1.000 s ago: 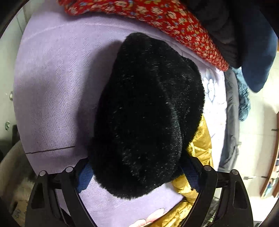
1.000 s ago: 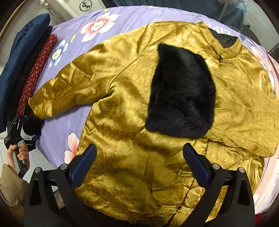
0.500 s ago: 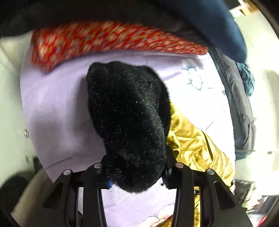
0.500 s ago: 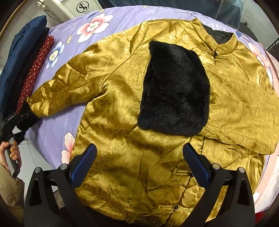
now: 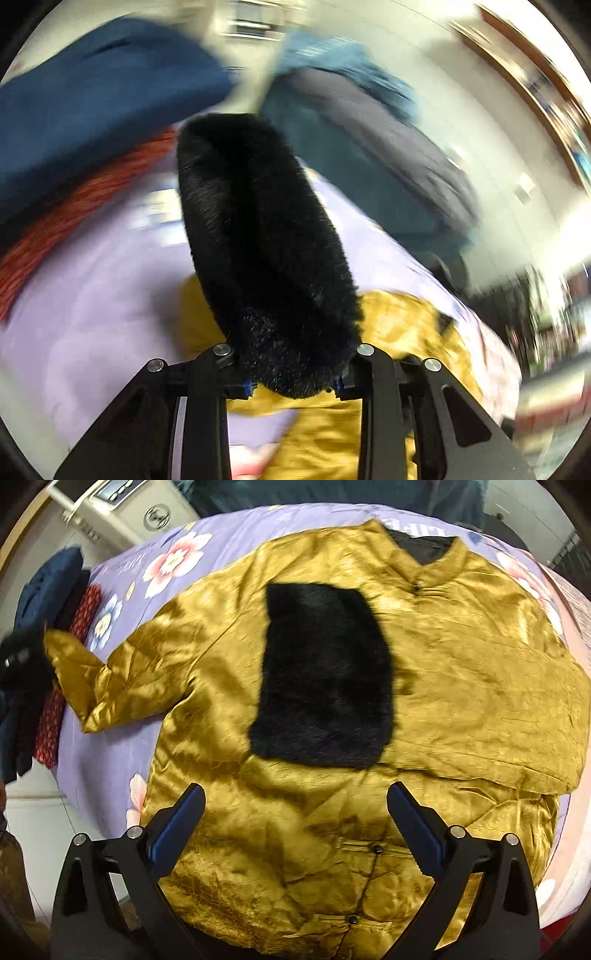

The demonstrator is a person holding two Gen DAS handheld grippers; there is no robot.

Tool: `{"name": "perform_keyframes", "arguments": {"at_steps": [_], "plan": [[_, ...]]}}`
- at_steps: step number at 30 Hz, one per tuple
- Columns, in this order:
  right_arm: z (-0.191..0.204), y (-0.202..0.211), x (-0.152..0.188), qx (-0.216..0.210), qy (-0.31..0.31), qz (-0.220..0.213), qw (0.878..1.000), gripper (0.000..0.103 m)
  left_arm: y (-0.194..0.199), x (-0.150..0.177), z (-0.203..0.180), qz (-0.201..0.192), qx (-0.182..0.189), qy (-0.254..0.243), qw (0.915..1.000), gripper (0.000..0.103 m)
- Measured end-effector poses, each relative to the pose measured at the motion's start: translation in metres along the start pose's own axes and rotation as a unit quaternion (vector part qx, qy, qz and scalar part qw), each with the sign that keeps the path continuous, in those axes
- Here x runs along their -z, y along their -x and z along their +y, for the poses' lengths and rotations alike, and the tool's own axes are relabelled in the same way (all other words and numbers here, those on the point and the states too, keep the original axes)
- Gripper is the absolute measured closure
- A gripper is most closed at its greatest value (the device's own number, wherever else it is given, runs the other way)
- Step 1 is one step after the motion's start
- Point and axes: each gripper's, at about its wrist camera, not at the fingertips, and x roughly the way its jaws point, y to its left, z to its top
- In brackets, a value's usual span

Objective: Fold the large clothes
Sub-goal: 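Carry the cuff with the left gripper across the jacket front and release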

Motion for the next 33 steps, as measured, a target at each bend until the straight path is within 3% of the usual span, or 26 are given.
{"name": "perform_keyframes", "arguments": {"at_steps": [5,8,10,15,16,18,19,20,21,23,27,33], "plan": [[-0.04,0.017,-0.001,0.004,-0.054,-0.024,0.998,0.006,-0.04,0.024,-0.127,0.042,0.081,-0.104,0.9904,0.075],[-0.067,0.027,-0.002,0.012,-0.088,-0.039,0.995,0.006,-0.063,0.057,-0.202,0.067,0.115,-0.173,0.9759,0.075],[-0.089,0.034,0.0,0.018,-0.116,-0.049,0.992,0.006,-0.079,0.09,-0.249,0.089,0.137,-0.219,0.9619,0.075],[-0.138,0.046,0.008,0.033,-0.176,-0.061,0.982,0.006,-0.117,0.15,-0.312,0.137,0.128,-0.298,0.9361,0.075],[-0.148,0.047,0.011,0.036,-0.188,-0.062,0.98,0.006,-0.125,0.163,-0.32,0.15,0.126,-0.313,0.9292,0.072],[-0.163,0.049,0.016,0.039,-0.206,-0.063,0.976,0.006,-0.136,0.178,-0.327,0.17,0.119,-0.328,0.9216,0.049],[-0.17,0.049,0.018,0.04,-0.214,-0.062,0.974,0.006,-0.14,0.182,-0.327,0.182,0.113,-0.327,0.9204,0.04],[-0.175,0.049,0.02,0.042,-0.22,-0.061,0.973,0.006,-0.145,0.188,-0.323,0.192,0.108,-0.322,0.9209,0.023],[-0.181,0.048,0.022,0.042,-0.224,-0.06,0.972,0.006,-0.144,0.192,-0.316,0.196,0.104,-0.309,0.9248,0.014],[-0.189,0.045,0.023,0.042,-0.232,-0.057,0.97,0.006,-0.137,0.194,-0.304,0.198,0.106,-0.29,0.9303,0.013],[-0.195,0.041,0.023,0.04,-0.232,-0.053,0.97,0.006,-0.138,0.19,-0.294,0.21,0.097,-0.283,0.931,0.012],[-0.189,0.037,0.016,0.032,-0.214,-0.056,0.975,0.006,-0.128,0.171,-0.239,0.205,0.063,-0.236,0.9476,0.012]]}}
